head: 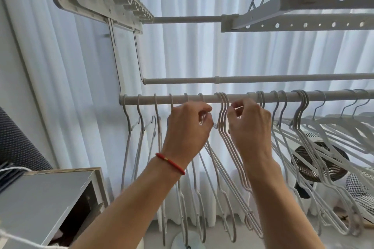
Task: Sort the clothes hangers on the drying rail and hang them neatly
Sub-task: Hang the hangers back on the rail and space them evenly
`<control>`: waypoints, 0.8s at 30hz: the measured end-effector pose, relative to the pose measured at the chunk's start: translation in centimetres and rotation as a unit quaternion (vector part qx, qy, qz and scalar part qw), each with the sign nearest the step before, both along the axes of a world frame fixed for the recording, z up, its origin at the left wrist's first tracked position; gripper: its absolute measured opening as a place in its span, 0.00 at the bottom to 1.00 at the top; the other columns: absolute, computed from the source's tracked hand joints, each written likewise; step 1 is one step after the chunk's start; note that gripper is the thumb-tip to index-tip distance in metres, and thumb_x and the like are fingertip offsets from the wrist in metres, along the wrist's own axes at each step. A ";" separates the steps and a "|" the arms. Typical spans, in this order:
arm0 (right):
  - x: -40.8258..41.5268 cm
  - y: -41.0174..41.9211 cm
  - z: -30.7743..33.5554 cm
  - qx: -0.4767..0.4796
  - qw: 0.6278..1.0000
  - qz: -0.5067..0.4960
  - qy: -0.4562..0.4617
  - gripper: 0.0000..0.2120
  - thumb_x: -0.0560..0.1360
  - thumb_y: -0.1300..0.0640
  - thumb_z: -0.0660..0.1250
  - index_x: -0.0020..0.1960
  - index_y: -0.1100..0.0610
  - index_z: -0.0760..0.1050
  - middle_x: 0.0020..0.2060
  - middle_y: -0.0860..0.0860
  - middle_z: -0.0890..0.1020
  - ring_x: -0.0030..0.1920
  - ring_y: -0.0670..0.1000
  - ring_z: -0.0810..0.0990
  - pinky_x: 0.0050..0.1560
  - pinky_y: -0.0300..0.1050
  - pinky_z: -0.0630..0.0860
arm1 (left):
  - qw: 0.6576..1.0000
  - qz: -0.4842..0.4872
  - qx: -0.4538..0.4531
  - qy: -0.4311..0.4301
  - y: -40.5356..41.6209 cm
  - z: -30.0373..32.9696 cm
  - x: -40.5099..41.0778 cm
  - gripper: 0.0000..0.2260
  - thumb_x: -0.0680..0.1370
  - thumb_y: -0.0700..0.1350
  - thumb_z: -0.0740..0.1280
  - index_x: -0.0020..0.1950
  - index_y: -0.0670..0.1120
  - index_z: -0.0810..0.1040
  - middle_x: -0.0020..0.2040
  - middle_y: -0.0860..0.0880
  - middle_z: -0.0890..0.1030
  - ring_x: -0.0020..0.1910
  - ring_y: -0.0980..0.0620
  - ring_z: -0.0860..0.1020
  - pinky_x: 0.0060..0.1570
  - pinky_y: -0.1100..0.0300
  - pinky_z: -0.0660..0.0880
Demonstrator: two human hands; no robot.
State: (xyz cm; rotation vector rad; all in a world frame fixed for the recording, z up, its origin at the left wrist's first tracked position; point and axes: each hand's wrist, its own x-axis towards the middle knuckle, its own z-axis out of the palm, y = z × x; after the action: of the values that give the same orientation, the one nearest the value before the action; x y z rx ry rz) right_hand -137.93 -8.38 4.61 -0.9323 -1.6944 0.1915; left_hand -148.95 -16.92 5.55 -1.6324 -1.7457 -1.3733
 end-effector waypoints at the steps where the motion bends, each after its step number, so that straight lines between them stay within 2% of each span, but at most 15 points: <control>1: 0.4 0.3 -0.1 -0.028 0.999 0.017 -0.010 0.09 0.81 0.54 0.67 0.55 0.59 0.81 0.42 0.52 0.87 0.40 0.55 0.86 0.52 0.48 0.79 | 1.000 0.001 -0.022 -0.022 0.4 -0.1 0.6 0.07 0.78 0.42 0.70 0.52 0.44 0.87 0.47 0.49 0.87 0.47 0.51 0.84 0.55 0.53 0.80; 4: 0.6 1.4 0.1 -0.093 0.993 0.071 -0.029 0.10 0.81 0.54 0.67 0.56 0.59 0.81 0.42 0.51 0.87 0.38 0.54 0.86 0.47 0.56 0.83 | 0.995 0.021 -0.080 -0.053 1.9 0.2 1.7 0.10 0.80 0.43 0.67 0.42 0.43 0.86 0.37 0.47 0.85 0.38 0.50 0.84 0.49 0.53 0.81; 6: 0.5 2.0 0.6 -0.114 0.989 0.087 -0.038 0.08 0.80 0.53 0.68 0.52 0.57 0.83 0.39 0.50 0.86 0.38 0.54 0.86 0.46 0.54 0.83 | 0.989 0.022 -0.121 -0.081 3.1 0.5 2.2 0.13 0.81 0.44 0.66 0.39 0.42 0.84 0.32 0.46 0.84 0.31 0.49 0.84 0.43 0.53 0.83; 8: 0.3 2.4 0.9 -0.124 0.986 0.107 -0.032 0.07 0.79 0.54 0.69 0.47 0.54 0.84 0.37 0.49 0.86 0.37 0.52 0.86 0.46 0.51 0.82 | 0.984 0.040 -0.151 -0.090 4.1 0.7 2.5 0.14 0.82 0.45 0.64 0.42 0.41 0.84 0.32 0.45 0.83 0.27 0.51 0.83 0.40 0.56 0.83; 10: 0.3 2.6 1.1 -0.118 0.985 0.123 -0.023 0.08 0.78 0.54 0.70 0.41 0.53 0.84 0.36 0.49 0.86 0.34 0.51 0.84 0.45 0.52 0.82 | 0.981 0.054 -0.158 -0.095 4.8 0.7 2.7 0.13 0.82 0.44 0.63 0.45 0.41 0.83 0.33 0.44 0.84 0.28 0.49 0.84 0.41 0.56 0.83; 12: 0.5 2.9 1.1 -0.108 0.984 0.139 -0.022 0.09 0.78 0.54 0.71 0.39 0.54 0.84 0.36 0.49 0.86 0.33 0.51 0.83 0.45 0.53 0.82 | 0.981 0.061 -0.154 -0.101 5.2 0.7 2.8 0.12 0.82 0.42 0.62 0.46 0.41 0.83 0.34 0.43 0.84 0.32 0.46 0.85 0.43 0.53 0.83; 17: 1.4 3.6 1.1 -0.109 0.978 0.179 0.004 0.06 0.75 0.53 0.75 0.40 0.51 0.87 0.32 0.50 0.86 0.29 0.51 0.83 0.43 0.52 0.82 | 0.985 0.076 -0.138 -0.075 5.6 0.7 2.9 0.11 0.81 0.41 0.62 0.46 0.41 0.83 0.33 0.41 0.83 0.30 0.45 0.84 0.39 0.52 0.83; 21: 1.6 4.0 1.2 -0.113 0.977 0.181 0.023 0.05 0.74 0.52 0.76 0.39 0.48 0.86 0.31 0.48 0.86 0.30 0.50 0.84 0.42 0.54 0.82 | 0.986 0.082 -0.134 -0.059 5.8 0.6 2.7 0.12 0.81 0.42 0.62 0.44 0.41 0.82 0.34 0.41 0.83 0.35 0.43 0.85 0.42 0.51 0.82; 24: 1.7 4.3 1.3 -0.119 0.977 0.177 0.028 0.03 0.74 0.53 0.77 0.41 0.49 0.87 0.31 0.47 0.86 0.30 0.48 0.84 0.42 0.53 0.83 | 0.986 0.078 -0.129 -0.070 6.0 0.5 2.7 0.13 0.81 0.41 0.62 0.40 0.40 0.81 0.32 0.42 0.83 0.31 0.44 0.84 0.37 0.51 0.83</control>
State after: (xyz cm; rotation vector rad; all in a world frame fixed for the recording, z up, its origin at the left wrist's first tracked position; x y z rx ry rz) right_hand -136.21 -4.03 5.88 -0.7815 -1.8002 0.6649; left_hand -146.20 -10.96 6.05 -1.5156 -2.1608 -1.2594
